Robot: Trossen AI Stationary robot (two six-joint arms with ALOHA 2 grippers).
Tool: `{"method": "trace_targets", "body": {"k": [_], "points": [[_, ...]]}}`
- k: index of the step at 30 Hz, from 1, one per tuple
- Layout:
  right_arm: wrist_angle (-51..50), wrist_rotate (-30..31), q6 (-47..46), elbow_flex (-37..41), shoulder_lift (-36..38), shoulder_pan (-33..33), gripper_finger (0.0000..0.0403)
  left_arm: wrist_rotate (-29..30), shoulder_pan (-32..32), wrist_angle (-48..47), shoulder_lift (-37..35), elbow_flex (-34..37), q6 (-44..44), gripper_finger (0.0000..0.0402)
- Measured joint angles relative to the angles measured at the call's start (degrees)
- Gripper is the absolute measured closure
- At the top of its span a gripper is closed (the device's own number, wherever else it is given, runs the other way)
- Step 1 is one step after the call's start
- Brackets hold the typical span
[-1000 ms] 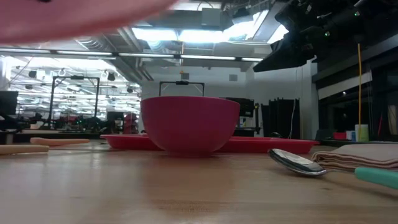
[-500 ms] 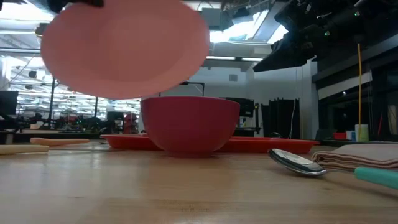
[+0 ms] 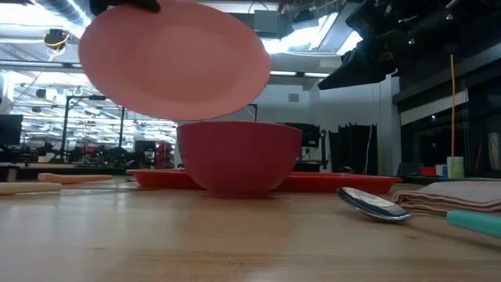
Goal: Set up tray
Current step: Put the pink plate on the red tray
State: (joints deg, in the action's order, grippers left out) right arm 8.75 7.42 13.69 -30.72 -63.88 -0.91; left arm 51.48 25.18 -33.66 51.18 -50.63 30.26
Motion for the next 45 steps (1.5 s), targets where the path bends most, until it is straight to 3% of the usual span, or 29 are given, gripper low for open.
{"method": "trace_targets", "body": {"k": [9, 21, 26, 35, 45], "points": [[-0.04, 0.00, 0.16, 0.00, -0.02, 0.01, 0.0395, 0.46, -4.89, 3.66, -3.04, 0.00, -6.33, 0.0400], [0.00, 0.00, 0.30, 0.00, -0.02, 0.02, 0.0395, 3.12, -14.57, 0.01, -7.02, 0.67, -5.63, 0.0400], [0.28, 0.00, 0.28, 0.00, -0.02, 0.02, 0.0395, -3.33, -22.12, 1.58, -7.18, 6.05, -1.78, 0.0400], [0.18, -0.02, 0.11, 0.00, -0.02, 0.04, 0.0395, -12.87, -31.93, 13.99, -8.00, 14.46, 1.79, 0.0400], [0.04, -0.04, 0.07, 0.00, -0.02, 0.04, 0.0395, -16.71, -37.95, 23.05, -7.96, 25.07, 8.44, 0.0400]]}}
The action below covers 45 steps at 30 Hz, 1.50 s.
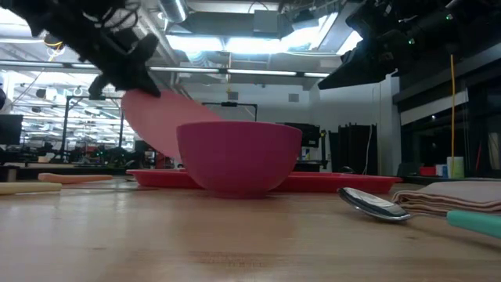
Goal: Set up tray
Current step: Put the pink plate on the red tray
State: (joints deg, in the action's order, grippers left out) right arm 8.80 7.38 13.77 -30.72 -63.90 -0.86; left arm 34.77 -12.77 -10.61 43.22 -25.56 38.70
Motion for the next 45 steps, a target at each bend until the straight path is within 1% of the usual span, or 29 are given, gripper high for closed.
{"method": "trace_targets", "body": {"k": [4, 9, 15, 21, 27, 36, 40, 43, 45], "points": [[-0.02, 0.00, -0.01, 0.00, 0.00, 0.00, 0.0395, -4.62, -2.15, -0.13, 0.00, 2.15, 3.09, 0.0400], [-0.03, 0.00, -0.01, 0.00, 0.00, 0.00, 0.0395, -4.37, -4.42, 0.22, 0.00, 5.16, 6.52, 0.0400], [-0.04, 0.00, -0.01, 0.00, 0.00, 0.00, 0.0395, -4.47, -6.58, 0.50, 0.00, 6.96, 9.16, 0.0400], [-0.04, 0.02, -0.01, 0.00, 0.00, 0.00, 0.0395, -4.91, -6.95, 3.10, 0.03, 8.40, 9.24, 0.0400], [-0.04, 0.02, -0.01, 0.00, 0.00, 0.00, 0.0395, -4.87, -6.95, 3.14, 0.58, 9.29, 12.28, 0.0400], [-0.04, 0.02, -0.01, 0.00, 0.00, 0.00, 0.0395, -4.34, -6.84, 4.06, 5.87, 9.29, 13.79, 0.0400], [-0.04, 0.04, -0.01, 0.00, 0.00, 0.00, 0.0395, -4.43, -6.84, 9.44, 9.24, 9.29, 13.54, 0.0400], [-0.04, 0.04, -0.01, 0.00, 0.00, 0.00, 0.0395, -4.27, -6.84, 14.22, 11.85, 9.29, 11.23, 0.0400], [-0.04, 0.04, -0.03, 0.00, 0.00, 0.00, 0.0395, -3.58, -6.82, 15.53, 13.50, 9.29, 11.21, 0.0400]]}}
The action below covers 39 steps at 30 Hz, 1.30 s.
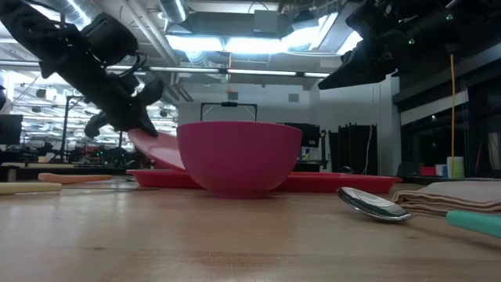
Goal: Set up tray
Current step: Put the pink plate on the red tray
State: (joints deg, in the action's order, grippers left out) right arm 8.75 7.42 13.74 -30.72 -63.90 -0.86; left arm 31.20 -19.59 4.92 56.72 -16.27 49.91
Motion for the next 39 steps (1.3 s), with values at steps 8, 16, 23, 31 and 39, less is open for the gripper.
{"method": "trace_targets", "body": {"k": [8, 16, 23, 31, 39], "points": [[-0.02, 0.00, 0.00, 0.00, 0.00, 0.00, 0.0395, -1.46, -0.02, 2.60, 6.76, 0.00, 2.04, 0.0399], [-0.04, 0.00, 0.00, 0.00, 0.00, 0.00, 0.0395, -2.22, -0.02, 8.45, 11.83, 0.00, 1.87, 0.0399], [-0.07, 0.00, 0.00, 0.00, 0.01, 0.00, 0.0395, -2.23, -0.02, 9.01, 14.59, 0.04, 1.68, 0.0384], [-0.07, 0.01, 0.00, 0.00, 0.00, 0.00, 0.0395, -3.39, -0.02, 11.37, 15.99, 0.09, 0.52, 0.0356], [-0.07, 0.02, 0.01, 0.00, 0.00, -0.02, 0.0395, -4.11, -0.02, 11.51, 15.99, 0.09, 0.59, 0.0340]]}}
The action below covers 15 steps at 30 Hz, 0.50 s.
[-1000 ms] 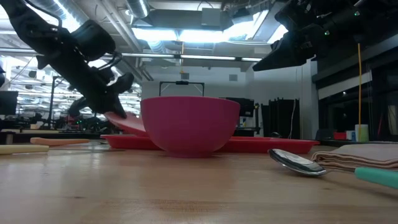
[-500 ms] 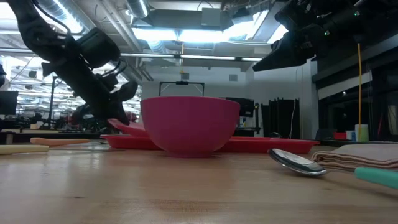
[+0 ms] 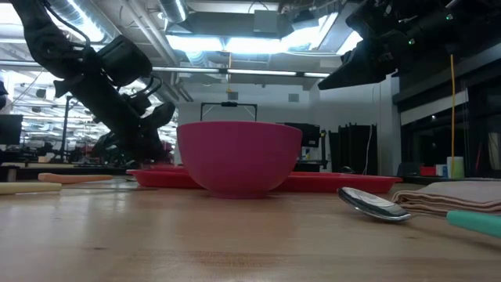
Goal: Set up tray
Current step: Put the pink plate on the red tray, then put the dark pink bowl on the pink plate
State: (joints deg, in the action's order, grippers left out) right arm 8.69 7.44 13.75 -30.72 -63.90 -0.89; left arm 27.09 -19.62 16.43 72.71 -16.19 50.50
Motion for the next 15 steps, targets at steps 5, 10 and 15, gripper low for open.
{"method": "trace_targets", "body": {"k": [5, 10, 15], "points": [[-0.02, 0.00, -0.01, 0.00, 0.00, 0.00, 0.0395, 0.26, 0.00, 0.06, 0.00, 0.00, -0.52, 0.0329], [-0.02, 0.00, -0.01, 0.00, 0.00, 0.00, 0.0395, 1.92, 0.00, 0.15, -0.10, 0.00, -5.32, 0.0325], [-0.57, 0.00, -0.01, 0.00, 0.00, 0.00, 0.0395, 0.98, 0.00, 0.32, -2.86, 0.00, -12.06, 0.0325]]}}
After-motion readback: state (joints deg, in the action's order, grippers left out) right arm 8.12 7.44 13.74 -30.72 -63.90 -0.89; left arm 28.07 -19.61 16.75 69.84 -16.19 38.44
